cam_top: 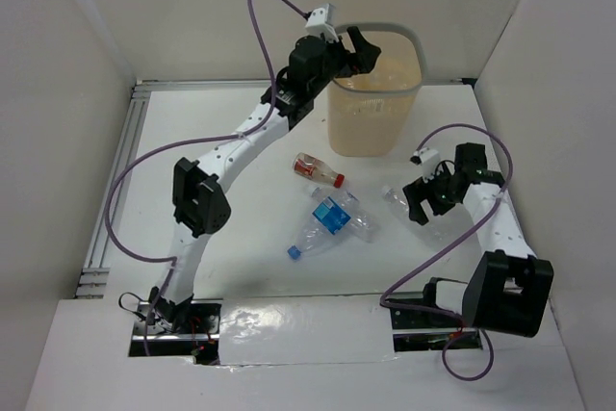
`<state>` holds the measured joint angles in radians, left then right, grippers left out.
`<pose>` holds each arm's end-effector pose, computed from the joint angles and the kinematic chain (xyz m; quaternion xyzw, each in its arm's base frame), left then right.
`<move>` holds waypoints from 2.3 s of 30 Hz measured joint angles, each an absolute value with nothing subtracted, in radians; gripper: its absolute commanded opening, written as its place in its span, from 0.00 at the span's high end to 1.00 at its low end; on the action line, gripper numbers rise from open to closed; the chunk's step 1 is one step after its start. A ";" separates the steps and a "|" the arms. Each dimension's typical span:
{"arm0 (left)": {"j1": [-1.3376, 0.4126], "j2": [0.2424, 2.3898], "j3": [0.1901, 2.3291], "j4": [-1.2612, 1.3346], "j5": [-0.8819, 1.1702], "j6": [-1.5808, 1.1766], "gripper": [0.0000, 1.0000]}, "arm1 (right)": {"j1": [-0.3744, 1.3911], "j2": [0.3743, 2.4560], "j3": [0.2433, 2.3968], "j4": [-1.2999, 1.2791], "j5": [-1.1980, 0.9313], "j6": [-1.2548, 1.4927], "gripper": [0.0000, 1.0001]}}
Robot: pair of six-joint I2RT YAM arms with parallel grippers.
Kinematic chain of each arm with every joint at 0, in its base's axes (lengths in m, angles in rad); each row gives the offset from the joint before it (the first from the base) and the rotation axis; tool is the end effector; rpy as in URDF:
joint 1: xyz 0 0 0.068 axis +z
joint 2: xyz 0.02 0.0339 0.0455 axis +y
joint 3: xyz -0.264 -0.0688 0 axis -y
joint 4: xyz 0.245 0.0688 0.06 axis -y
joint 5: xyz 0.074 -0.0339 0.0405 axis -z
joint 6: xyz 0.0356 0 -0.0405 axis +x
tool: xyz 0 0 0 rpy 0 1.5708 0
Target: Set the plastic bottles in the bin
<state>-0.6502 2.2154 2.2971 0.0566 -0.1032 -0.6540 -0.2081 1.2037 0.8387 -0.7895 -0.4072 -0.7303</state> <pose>0.4211 -0.3157 0.4194 -0.0401 0.6556 -0.4302 0.6193 0.2169 -0.0314 0.2309 -0.2877 0.9149 0.0849 0.2700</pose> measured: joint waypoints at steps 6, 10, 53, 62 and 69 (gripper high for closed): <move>-0.664 1.964 2.054 0.014 -0.106 -0.541 0.00 | -0.105 1.286 0.803 -0.714 -0.337 -0.701 0.00; -0.731 1.651 1.772 -0.028 -0.117 -0.442 0.00 | -0.065 1.357 0.783 -0.651 -0.289 -0.665 0.03; -1.132 1.333 0.811 -0.192 -0.268 -0.425 0.00 | 0.115 1.745 1.936 -0.405 -0.532 -0.315 0.28; -1.144 1.414 0.812 -0.155 -0.325 -0.429 0.00 | 0.078 1.824 1.974 -0.413 -0.482 -0.284 0.00; -1.144 1.522 0.864 -0.130 -0.384 -0.424 0.00 | -0.101 1.795 2.096 -0.460 -0.574 -0.176 0.12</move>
